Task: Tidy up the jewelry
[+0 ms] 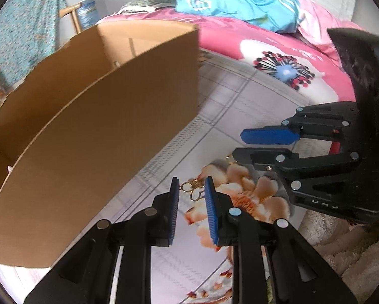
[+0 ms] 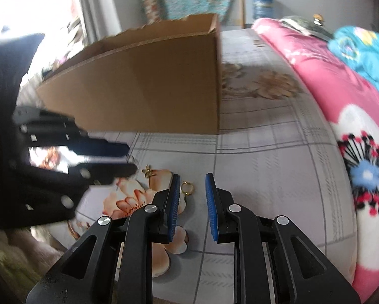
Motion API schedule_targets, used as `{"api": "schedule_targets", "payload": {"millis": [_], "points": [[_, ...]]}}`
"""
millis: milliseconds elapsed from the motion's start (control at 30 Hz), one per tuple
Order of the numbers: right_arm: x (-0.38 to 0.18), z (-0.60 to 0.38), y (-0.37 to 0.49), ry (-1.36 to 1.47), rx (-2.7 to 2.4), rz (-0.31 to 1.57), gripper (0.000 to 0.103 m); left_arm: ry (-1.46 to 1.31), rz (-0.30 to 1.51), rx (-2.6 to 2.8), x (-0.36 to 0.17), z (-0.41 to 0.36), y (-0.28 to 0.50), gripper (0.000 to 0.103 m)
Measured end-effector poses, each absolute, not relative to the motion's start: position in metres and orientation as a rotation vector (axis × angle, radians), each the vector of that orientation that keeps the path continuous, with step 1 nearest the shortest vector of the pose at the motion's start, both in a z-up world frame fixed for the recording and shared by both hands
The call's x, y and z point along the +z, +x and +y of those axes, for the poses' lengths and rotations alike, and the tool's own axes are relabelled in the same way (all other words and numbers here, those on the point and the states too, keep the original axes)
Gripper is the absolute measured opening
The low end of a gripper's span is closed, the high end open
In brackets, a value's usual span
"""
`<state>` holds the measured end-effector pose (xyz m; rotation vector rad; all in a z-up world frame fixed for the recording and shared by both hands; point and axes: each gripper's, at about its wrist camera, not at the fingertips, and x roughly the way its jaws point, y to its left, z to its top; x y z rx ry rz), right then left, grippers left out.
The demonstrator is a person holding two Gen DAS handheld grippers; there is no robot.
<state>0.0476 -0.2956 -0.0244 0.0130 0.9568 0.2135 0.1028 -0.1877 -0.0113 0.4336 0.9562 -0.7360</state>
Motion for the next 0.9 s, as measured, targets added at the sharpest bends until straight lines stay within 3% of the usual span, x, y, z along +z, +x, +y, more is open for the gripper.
{"api": "schedule_targets", "payload": {"millis": [200, 300, 533, 600, 900], "points": [[-0.034, -0.286, 0.057, -0.107, 0.261, 0.989, 0.02, 0.411, 0.963, -0.709, -0.011, -0.173, 0.104, 0.02], [-0.035, -0.283, 0.061, -0.142, 0.271, 0.991, 0.009, 0.405, 0.963, -0.704, -0.012, -0.17, 0.104, 0.02], [-0.034, -0.282, 0.057, -0.125, 0.273, 0.994, 0.008, 0.389, 0.958, -0.705, -0.011, -0.168, 0.103, 0.02], [-0.033, -0.283, 0.057, -0.111, 0.271, 0.992, 0.002, 0.388, 0.953, -0.705, -0.01, -0.167, 0.102, 0.02], [-0.026, -0.285, 0.049, -0.083, 0.256, 0.987, 0.004, 0.387, 0.935, -0.706, -0.005, -0.162, 0.096, 0.02]]}}
